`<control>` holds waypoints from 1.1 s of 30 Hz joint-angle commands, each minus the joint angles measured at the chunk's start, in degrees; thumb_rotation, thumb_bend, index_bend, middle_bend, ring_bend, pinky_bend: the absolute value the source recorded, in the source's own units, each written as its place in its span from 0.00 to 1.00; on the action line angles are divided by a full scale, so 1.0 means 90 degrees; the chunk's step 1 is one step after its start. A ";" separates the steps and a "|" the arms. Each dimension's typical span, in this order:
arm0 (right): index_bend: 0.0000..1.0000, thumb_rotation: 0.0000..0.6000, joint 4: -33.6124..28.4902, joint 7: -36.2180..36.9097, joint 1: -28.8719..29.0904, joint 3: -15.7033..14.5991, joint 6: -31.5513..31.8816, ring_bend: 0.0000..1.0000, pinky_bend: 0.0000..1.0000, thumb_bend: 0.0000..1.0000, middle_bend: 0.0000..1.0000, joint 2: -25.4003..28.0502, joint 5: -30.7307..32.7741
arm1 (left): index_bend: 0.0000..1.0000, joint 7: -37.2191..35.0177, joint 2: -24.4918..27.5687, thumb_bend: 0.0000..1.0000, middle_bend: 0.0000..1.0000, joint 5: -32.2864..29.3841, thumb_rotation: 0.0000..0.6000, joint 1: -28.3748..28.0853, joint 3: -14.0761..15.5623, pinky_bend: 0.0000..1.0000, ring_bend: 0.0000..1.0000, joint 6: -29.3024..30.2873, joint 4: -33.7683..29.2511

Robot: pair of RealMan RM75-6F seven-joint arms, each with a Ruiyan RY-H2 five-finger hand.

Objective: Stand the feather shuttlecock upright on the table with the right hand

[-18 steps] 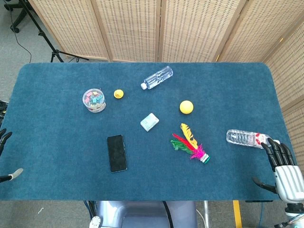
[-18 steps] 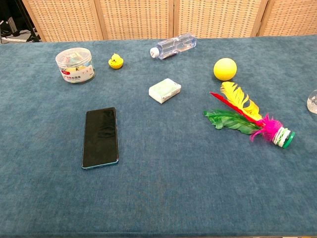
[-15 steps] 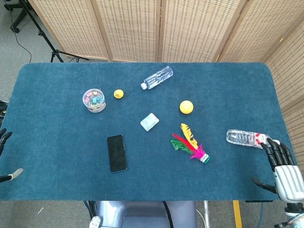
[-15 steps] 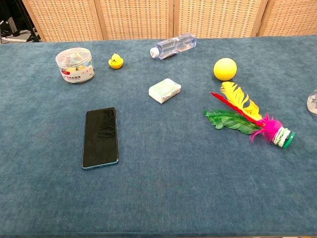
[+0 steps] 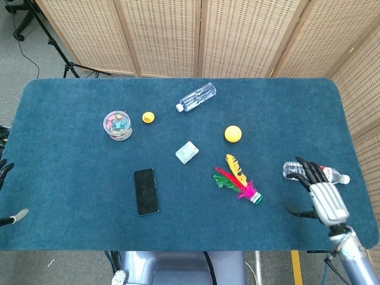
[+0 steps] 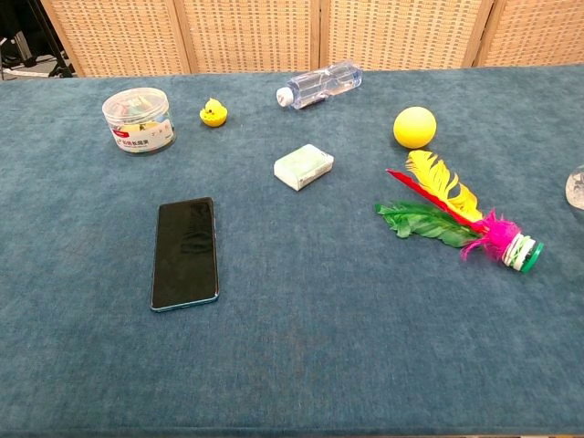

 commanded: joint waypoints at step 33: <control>0.40 1.00 -0.0298 -0.4824 0.3390 0.1336 -0.1758 0.00 0.00 0.27 0.00 -0.2652 0.6321 | 0.00 -0.0505 0.0146 0.00 0.00 -0.0270 1.00 -0.0196 -0.0089 0.00 0.00 -0.0458 0.0125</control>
